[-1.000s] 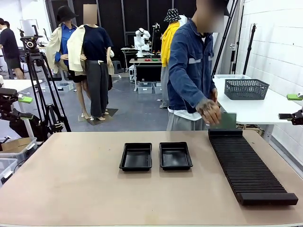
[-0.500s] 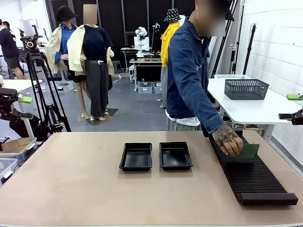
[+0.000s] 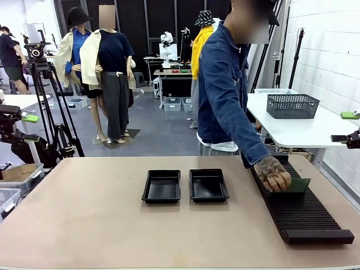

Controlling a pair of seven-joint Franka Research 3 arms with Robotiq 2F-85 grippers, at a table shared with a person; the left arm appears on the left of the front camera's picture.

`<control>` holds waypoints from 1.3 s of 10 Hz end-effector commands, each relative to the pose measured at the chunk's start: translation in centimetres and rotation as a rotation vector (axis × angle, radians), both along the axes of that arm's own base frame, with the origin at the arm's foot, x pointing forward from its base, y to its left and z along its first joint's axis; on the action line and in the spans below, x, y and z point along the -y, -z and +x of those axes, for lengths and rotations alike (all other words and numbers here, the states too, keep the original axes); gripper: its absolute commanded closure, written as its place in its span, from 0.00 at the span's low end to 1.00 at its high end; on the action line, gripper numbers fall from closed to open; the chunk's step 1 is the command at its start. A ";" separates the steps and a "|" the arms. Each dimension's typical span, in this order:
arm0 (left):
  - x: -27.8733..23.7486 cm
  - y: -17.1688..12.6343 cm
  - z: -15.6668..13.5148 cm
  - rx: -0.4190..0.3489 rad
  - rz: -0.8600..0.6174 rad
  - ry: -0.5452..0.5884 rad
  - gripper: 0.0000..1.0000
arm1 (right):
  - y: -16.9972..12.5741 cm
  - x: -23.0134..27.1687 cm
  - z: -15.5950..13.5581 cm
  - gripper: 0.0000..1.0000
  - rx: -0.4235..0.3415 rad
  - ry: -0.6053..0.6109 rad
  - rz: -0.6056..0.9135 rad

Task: Inspect and transfer BCBs to ESD trays.
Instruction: Pick up the Blank PCB from the PCB Rack and place it in the left ESD tray.

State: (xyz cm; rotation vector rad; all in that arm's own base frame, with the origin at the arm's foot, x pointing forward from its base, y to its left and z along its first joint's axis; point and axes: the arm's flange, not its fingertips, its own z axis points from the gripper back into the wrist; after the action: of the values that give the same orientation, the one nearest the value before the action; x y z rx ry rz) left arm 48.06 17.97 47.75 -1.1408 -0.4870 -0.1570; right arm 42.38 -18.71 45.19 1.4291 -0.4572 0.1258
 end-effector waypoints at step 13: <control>0.0 -0.1 0.0 -0.009 -0.001 -0.008 0.00 | 0.1 0.0 -0.2 0.00 -0.006 -0.008 -0.009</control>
State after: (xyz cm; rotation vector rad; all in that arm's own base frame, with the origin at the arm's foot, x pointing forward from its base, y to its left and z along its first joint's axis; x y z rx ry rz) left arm 48.06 17.97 47.74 -1.1408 -0.4870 -0.1570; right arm 42.36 -18.76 45.19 1.4288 -0.4579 0.1250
